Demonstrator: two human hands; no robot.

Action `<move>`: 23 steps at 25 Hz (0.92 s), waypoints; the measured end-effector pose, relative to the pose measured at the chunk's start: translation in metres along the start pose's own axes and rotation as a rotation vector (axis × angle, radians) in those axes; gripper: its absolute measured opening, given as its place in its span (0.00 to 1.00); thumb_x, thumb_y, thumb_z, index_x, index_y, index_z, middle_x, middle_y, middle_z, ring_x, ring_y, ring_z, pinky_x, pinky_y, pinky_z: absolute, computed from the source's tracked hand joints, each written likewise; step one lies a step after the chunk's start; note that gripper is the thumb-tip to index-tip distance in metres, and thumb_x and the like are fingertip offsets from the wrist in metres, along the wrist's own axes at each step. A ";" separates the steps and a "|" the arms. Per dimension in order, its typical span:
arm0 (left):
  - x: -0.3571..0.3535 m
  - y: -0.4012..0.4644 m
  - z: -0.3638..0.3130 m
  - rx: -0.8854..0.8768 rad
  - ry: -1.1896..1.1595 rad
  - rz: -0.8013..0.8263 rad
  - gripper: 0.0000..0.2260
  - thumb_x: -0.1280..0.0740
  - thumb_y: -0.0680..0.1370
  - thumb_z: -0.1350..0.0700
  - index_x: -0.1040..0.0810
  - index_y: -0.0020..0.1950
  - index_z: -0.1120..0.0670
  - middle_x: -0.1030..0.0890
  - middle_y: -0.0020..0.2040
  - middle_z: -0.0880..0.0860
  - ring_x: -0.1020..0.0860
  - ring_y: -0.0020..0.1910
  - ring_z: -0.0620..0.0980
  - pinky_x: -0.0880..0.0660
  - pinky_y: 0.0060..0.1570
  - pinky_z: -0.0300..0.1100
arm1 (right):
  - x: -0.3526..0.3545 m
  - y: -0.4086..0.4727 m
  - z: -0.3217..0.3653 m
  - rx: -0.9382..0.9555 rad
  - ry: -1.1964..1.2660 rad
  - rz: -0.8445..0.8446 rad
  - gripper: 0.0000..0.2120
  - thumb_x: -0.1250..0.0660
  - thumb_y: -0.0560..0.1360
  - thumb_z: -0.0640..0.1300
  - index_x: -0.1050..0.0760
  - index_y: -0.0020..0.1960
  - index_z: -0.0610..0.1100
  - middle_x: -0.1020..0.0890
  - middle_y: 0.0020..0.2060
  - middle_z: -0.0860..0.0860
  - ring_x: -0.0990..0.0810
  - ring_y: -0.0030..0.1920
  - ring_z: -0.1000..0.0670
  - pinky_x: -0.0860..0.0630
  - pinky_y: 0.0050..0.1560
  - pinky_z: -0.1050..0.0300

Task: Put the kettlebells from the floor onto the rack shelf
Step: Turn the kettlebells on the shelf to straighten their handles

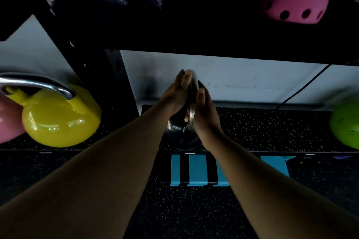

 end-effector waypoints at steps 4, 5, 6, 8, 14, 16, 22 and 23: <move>0.010 -0.016 -0.009 -0.091 0.276 0.033 0.28 0.50 0.81 0.39 0.55 0.78 0.46 0.42 0.77 0.63 0.32 0.69 0.64 0.31 0.64 0.52 | 0.018 -0.004 0.020 0.009 -0.206 0.072 0.17 0.48 0.82 0.58 0.31 0.67 0.55 0.17 0.48 0.54 0.18 0.44 0.59 0.22 0.38 0.63; 0.014 -0.023 -0.010 -0.146 0.312 0.048 0.27 0.48 0.82 0.42 0.52 0.78 0.50 0.39 0.75 0.63 0.29 0.66 0.61 0.30 0.61 0.48 | 0.024 -0.007 0.024 0.027 -0.302 0.052 0.18 0.46 0.81 0.58 0.29 0.66 0.54 0.16 0.48 0.54 0.18 0.41 0.60 0.23 0.36 0.63; 0.020 -0.033 -0.010 -0.206 0.350 0.095 0.25 0.47 0.82 0.44 0.46 0.77 0.52 0.32 0.72 0.63 0.24 0.59 0.55 0.27 0.55 0.44 | 0.030 -0.010 0.029 0.051 -0.411 0.028 0.17 0.45 0.81 0.58 0.28 0.65 0.52 0.15 0.48 0.53 0.19 0.38 0.61 0.25 0.33 0.64; 0.032 -0.053 -0.006 -0.323 0.487 0.212 0.19 0.44 0.82 0.46 0.33 0.70 0.53 0.21 0.59 0.58 0.23 0.41 0.41 0.26 0.36 0.34 | 0.042 -0.018 0.034 0.136 -0.632 -0.024 0.16 0.43 0.81 0.55 0.27 0.64 0.49 0.16 0.50 0.49 0.20 0.33 0.62 0.27 0.28 0.67; 0.096 -0.096 0.018 -0.506 1.015 0.285 0.13 0.40 0.80 0.47 0.22 0.58 0.51 0.21 0.55 0.51 0.22 0.50 0.48 0.22 0.51 0.49 | 0.032 -0.058 0.045 0.342 -1.133 -0.153 0.12 0.39 0.78 0.51 0.25 0.58 0.48 0.21 0.52 0.46 0.23 0.53 0.43 0.27 0.50 0.50; 0.116 -0.107 0.022 -0.500 1.012 0.261 0.13 0.39 0.79 0.48 0.23 0.60 0.50 0.21 0.58 0.51 0.22 0.55 0.50 0.24 0.54 0.50 | 0.016 -0.070 0.050 0.397 -1.214 -0.143 0.11 0.38 0.76 0.51 0.26 0.57 0.49 0.21 0.51 0.47 0.24 0.52 0.42 0.30 0.48 0.50; 0.203 -0.151 0.029 -0.529 1.074 0.119 0.12 0.38 0.77 0.50 0.23 0.60 0.49 0.22 0.62 0.51 0.25 0.61 0.55 0.27 0.58 0.49 | -0.071 -0.104 0.079 0.473 -1.091 0.019 0.09 0.36 0.76 0.50 0.24 0.54 0.48 0.20 0.56 0.49 0.23 0.57 0.44 0.25 0.56 0.46; 0.220 -0.153 0.032 -0.548 1.083 0.086 0.13 0.38 0.77 0.50 0.24 0.60 0.48 0.23 0.62 0.51 0.26 0.62 0.55 0.27 0.58 0.48 | -0.091 -0.107 0.085 0.508 -1.073 0.069 0.09 0.37 0.77 0.49 0.23 0.53 0.47 0.19 0.53 0.48 0.22 0.55 0.44 0.24 0.54 0.46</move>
Point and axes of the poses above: each hand's wrist, its own y-axis towards the middle knuckle, its own x-axis out of the back of the hand, z = x × y, the point moved 2 cm from there along y, towards the middle knuckle
